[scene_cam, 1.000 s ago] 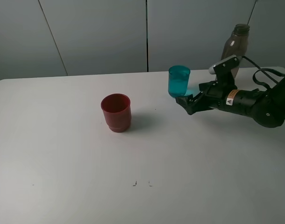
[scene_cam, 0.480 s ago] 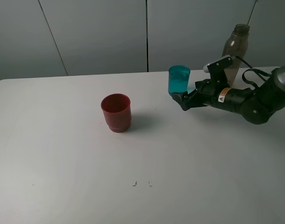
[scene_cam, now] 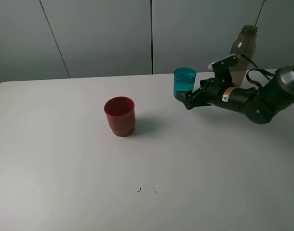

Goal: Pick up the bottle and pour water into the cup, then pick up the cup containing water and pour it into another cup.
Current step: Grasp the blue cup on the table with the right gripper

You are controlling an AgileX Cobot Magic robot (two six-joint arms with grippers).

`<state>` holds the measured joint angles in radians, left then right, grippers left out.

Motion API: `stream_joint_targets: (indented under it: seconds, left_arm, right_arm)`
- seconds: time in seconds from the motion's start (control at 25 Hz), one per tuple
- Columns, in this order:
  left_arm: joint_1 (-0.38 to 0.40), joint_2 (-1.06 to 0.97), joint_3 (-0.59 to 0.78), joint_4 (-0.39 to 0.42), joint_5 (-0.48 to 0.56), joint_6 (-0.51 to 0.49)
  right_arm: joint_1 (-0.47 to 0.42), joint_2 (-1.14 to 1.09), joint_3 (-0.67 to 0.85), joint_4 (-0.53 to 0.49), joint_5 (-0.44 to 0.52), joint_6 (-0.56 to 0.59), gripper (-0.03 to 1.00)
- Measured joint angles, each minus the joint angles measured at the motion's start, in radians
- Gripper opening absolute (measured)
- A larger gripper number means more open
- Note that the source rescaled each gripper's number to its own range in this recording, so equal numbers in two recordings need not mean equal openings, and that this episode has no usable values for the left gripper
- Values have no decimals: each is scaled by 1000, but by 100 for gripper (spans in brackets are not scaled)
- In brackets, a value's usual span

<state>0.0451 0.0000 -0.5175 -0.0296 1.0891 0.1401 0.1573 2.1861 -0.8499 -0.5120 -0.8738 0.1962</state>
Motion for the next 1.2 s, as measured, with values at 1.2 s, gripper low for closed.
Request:
stream_joint_targets:
  seconds: [1.2]
  left_arm:
    - [0,0,0,2,0,0]
  right_arm:
    - [0,4,-42,2,20,20,100]
